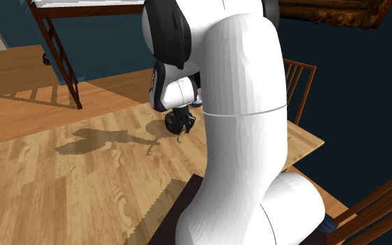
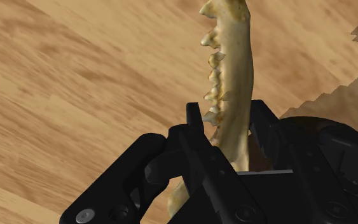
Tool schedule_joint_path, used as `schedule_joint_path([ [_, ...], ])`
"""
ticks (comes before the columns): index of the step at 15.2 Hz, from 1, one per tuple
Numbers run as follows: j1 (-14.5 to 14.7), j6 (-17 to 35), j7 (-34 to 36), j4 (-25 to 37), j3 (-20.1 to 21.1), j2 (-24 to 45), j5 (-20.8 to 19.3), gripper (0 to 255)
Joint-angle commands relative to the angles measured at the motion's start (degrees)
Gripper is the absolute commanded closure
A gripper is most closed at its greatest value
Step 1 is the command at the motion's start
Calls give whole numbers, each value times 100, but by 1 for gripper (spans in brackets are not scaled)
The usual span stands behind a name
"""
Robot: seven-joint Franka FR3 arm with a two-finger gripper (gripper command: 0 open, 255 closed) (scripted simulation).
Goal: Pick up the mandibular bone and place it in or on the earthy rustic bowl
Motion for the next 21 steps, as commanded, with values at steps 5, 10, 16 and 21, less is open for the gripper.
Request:
schedule_joint_path([
  [5,11,-370,-28,-1,0,-370,3,255],
  [10,17,-650,-51,34,-1,-616,6,255],
  [16,-39,-1368,-165,1927,65,558,163,255],
  [21,-100,-2179,-243,3895,111,1712,260,255],
])
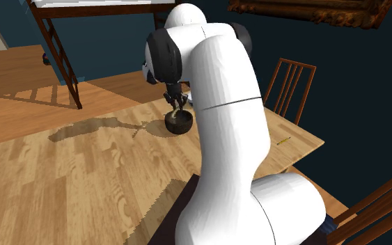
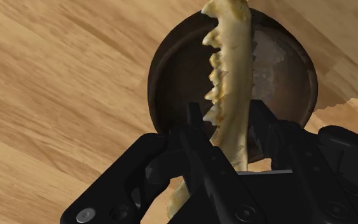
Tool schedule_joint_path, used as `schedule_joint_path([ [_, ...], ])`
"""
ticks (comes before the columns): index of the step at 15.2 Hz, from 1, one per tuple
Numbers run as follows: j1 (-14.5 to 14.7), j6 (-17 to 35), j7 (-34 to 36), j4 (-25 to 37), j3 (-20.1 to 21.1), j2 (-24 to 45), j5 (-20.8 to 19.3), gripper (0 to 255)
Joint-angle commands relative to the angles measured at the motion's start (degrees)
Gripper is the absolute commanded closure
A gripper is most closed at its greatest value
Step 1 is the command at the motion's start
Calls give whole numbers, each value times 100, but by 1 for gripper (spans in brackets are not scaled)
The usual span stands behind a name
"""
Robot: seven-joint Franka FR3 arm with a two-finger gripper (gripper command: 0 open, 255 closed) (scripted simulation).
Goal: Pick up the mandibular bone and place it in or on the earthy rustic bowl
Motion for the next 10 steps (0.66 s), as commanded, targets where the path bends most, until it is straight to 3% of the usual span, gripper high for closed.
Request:
schedule_joint_path([
  [1,-10,-415,-12,947,22,533,35,255],
  [3,-43,-902,-43,2073,39,1171,69,255],
  [10,-48,-555,-15,1992,43,1438,69,255],
])
